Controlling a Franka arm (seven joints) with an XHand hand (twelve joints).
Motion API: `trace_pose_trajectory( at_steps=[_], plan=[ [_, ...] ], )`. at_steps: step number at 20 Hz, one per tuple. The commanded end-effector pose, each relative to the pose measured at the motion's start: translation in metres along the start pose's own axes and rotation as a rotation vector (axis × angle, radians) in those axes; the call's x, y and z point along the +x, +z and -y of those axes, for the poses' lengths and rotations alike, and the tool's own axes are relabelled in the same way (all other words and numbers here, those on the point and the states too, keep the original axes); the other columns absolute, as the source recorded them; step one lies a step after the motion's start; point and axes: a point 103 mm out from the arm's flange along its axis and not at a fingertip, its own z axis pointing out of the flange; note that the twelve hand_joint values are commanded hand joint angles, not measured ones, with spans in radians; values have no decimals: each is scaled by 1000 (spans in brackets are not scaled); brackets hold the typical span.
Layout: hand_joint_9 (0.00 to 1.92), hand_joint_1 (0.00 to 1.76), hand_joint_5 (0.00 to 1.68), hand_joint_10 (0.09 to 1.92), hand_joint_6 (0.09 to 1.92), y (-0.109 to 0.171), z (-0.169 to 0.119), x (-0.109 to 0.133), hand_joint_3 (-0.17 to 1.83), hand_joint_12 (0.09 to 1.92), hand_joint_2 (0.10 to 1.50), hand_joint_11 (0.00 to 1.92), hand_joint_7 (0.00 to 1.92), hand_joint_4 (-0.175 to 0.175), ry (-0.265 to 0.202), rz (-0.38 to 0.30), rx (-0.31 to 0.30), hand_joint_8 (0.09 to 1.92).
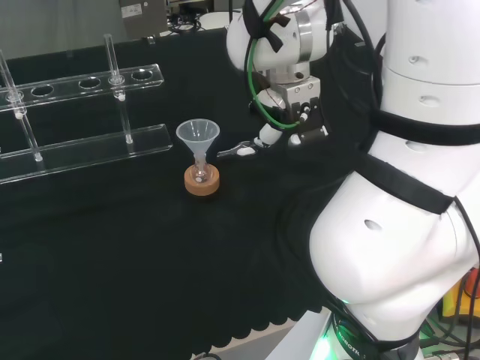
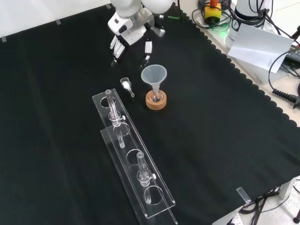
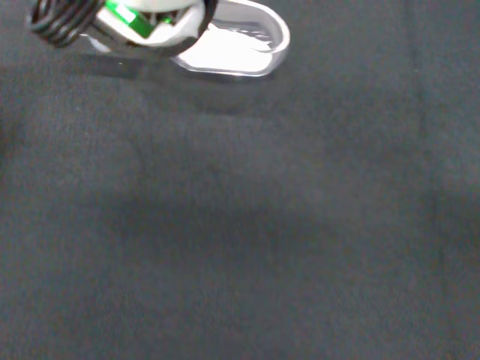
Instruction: Pick up the weighing funnel.
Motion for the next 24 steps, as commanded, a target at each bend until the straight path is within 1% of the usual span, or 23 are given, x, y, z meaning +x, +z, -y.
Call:
trace_pose_trajectory(
  at_steps=[1,4,7,10,15,19,24],
  plan=[
    [644,867,525,576,87,7,-16,1,542,1279,658,472,408,-69,-22,-12,4,721],
    [619,859,526,587,87,10,-19,-1,550,1288,654,452,397,-67,-21,-1,12,730],
    [623,856,540,595,87,13,-23,-2,553,1290,652,450,418,-63,-22,-12,16,738],
    [633,855,566,601,87,16,-25,0,555,1291,651,452,435,-62,-31,-11,16,742],
    [632,852,583,602,87,25,-28,2,557,1289,649,451,447,-62,-34,-17,38,740],
    [607,848,583,595,87,29,-31,6,559,1286,647,435,439,-62,-39,-9,46,732],
    [590,845,580,599,87,31,-35,7,561,1292,647,419,431,-62,-30,4,45,726]
  ],
)
